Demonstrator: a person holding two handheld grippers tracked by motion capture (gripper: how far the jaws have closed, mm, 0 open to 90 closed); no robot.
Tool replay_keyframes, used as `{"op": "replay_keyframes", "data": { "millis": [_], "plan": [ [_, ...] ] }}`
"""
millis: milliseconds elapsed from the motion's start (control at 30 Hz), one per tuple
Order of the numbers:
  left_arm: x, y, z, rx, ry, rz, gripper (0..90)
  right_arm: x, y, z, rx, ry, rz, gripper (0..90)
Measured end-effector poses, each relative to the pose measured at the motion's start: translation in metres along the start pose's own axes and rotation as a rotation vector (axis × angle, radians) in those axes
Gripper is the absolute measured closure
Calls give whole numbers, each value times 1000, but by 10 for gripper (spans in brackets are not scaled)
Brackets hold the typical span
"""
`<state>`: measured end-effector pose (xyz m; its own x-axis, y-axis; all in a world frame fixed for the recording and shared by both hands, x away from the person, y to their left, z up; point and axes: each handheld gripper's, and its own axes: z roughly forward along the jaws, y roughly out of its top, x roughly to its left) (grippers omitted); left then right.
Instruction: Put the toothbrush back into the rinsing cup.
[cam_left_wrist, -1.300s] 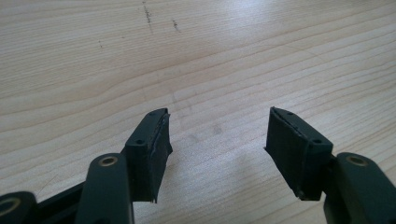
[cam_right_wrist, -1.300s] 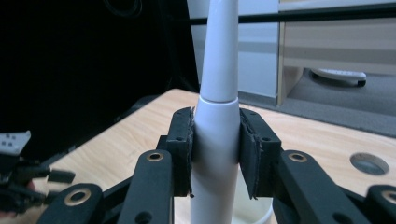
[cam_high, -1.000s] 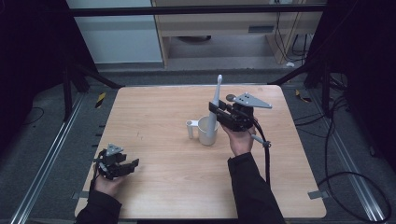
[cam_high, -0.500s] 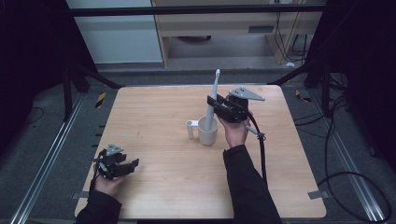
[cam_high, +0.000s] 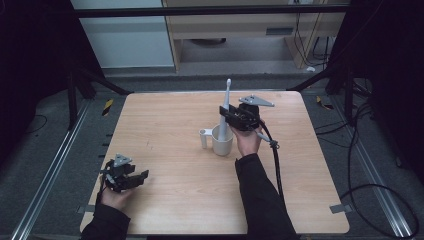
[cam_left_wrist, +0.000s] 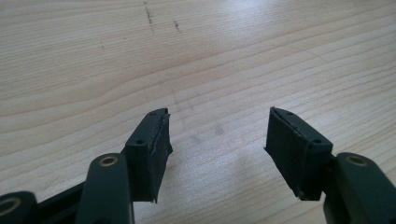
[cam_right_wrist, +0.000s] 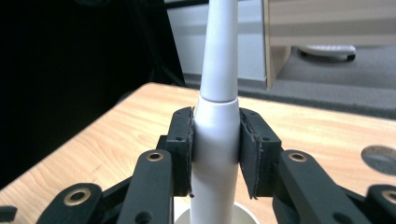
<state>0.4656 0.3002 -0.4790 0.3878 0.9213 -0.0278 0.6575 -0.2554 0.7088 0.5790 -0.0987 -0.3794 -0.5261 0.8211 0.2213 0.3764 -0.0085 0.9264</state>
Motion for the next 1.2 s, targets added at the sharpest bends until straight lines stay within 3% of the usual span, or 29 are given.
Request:
{"op": "replay_keyframes", "data": {
  "millis": [233,600,1200],
  "plan": [
    [0,0,0,0,2,3,386,-1,-14,11,85,-16,1,677],
    [0,0,0,1,3,5,386,-6,-26,16,153,-31,11,676],
    [0,0,0,3,3,8,386,-9,-31,19,191,-71,-31,671]
  ]
}}
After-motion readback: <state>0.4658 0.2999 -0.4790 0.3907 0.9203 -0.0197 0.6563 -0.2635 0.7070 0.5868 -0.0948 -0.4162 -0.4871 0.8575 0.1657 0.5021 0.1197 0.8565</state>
